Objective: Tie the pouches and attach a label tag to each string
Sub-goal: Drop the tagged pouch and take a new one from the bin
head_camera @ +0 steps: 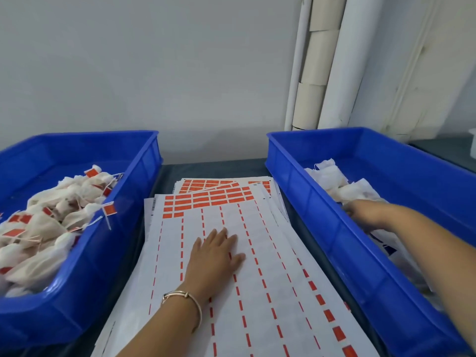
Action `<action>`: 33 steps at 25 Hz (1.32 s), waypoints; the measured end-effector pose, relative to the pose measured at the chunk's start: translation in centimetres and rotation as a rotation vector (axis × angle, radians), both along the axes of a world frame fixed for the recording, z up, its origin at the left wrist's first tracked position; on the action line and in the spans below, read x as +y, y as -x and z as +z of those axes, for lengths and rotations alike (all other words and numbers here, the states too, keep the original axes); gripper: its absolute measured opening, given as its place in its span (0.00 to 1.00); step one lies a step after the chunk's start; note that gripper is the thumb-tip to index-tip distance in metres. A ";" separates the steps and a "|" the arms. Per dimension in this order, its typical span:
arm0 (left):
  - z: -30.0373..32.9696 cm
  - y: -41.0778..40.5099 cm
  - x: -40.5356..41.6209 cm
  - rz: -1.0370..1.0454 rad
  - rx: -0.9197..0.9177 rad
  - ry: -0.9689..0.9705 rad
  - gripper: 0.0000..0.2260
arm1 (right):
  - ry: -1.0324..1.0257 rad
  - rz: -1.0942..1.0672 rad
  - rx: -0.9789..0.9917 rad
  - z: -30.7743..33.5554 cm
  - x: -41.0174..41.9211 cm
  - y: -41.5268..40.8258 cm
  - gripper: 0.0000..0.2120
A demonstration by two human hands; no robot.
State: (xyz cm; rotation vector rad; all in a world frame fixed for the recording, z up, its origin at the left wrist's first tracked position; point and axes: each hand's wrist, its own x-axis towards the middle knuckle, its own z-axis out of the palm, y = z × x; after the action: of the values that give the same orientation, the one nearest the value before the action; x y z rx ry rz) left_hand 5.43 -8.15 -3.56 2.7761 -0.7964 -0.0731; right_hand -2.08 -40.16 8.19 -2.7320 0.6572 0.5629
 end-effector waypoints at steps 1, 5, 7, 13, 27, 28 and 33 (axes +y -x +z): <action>-0.1 0.0 0.0 0.002 -0.001 0.003 0.26 | 0.050 0.013 -0.006 -0.4 0.3 -0.3 0.08; -0.2 0.1 0.0 0.012 -0.004 0.017 0.26 | 0.141 -0.037 -0.121 -0.9 0.3 -0.9 0.09; -0.2 0.1 0.0 0.015 0.000 0.027 0.26 | 0.112 -0.071 -0.155 -0.7 -0.4 -0.4 0.10; -0.1 0.2 -0.1 0.026 0.013 0.036 0.26 | 0.042 -0.287 -0.704 3.2 -1.1 0.7 0.10; 4.6 -2.9 0.5 0.290 0.281 0.724 0.26 | -0.205 0.231 -0.915 5.9 18.8 -5.1 0.07; 5.0 -3.3 0.7 0.385 0.322 0.937 0.24 | -0.240 0.249 -0.873 4.7 19.9 -5.6 0.08; 6.3 -4.1 1.7 0.365 0.294 1.416 0.23 | -0.323 0.254 -0.641 -0.1 21.9 -8.5 0.09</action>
State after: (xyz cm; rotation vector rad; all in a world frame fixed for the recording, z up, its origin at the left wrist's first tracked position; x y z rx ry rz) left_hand 9.49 -6.49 2.75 1.4464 -0.0914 0.1123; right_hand 6.41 -18.23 8.04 -2.4767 0.0527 -0.1626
